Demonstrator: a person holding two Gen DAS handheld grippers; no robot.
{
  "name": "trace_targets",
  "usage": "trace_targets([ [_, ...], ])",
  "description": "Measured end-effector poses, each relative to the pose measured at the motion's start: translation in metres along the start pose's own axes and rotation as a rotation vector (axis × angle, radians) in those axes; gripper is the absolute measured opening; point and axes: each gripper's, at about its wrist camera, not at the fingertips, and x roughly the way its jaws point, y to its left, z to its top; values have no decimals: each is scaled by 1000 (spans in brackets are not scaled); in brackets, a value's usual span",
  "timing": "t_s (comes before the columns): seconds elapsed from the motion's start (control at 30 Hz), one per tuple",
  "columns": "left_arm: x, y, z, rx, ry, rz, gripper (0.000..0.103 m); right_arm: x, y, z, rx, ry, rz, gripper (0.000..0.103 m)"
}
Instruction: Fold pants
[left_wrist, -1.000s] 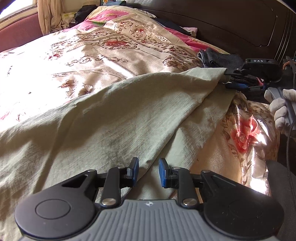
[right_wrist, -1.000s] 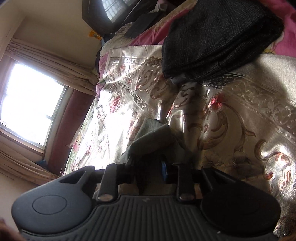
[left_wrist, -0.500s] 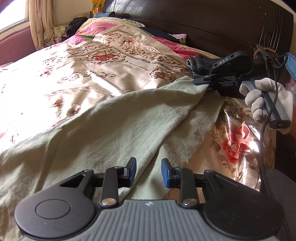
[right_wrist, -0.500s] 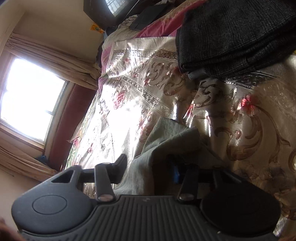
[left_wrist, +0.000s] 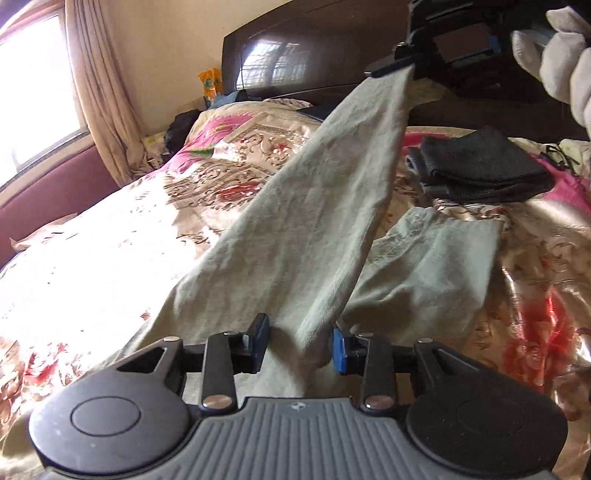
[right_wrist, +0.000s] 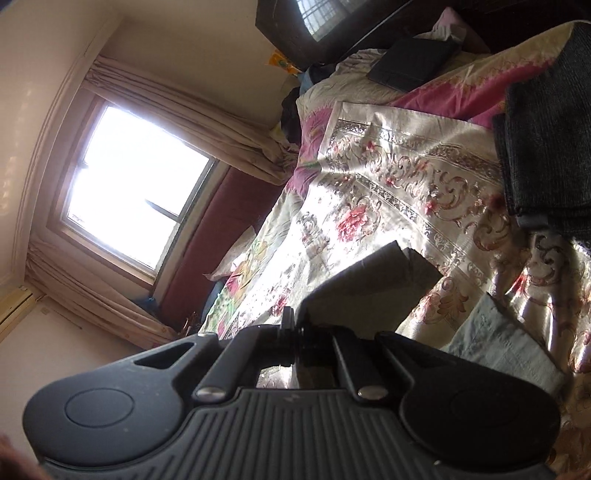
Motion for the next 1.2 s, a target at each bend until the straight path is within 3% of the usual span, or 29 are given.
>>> trace_targets([
  [0.07,-4,11,-2,-17,16,-26,21,-5,-5,-2,-15,5,-22,4],
  [0.2,-16,12,-19,27,53,-89,21,-16,-52,-20,23,37,-124,4],
  [0.33,-9,-4,-40,130,119,-103,21,-11,-113,-56,111,164,-309,4],
  [0.43,-10,-8,-42,147,130,-105,20,-15,-128,-67,155,155,-299,4],
  [0.67,-14,-5,-46,157,140,-107,20,-13,-117,-53,113,124,-314,8],
  [0.77,-19,-7,-48,169,135,-104,20,-4,-107,-41,46,80,-354,8],
  [0.9,-26,-6,-49,153,129,-120,20,-4,-96,-36,8,48,-337,4],
  [1.0,-31,-4,-53,145,127,-122,21,3,-99,-39,-45,103,-415,8],
  [1.03,-33,-2,-53,133,127,-121,22,2,-100,-42,-58,106,-447,8],
  [1.2,-58,21,-58,25,127,-144,38,-20,-92,-48,-100,68,-451,12],
])
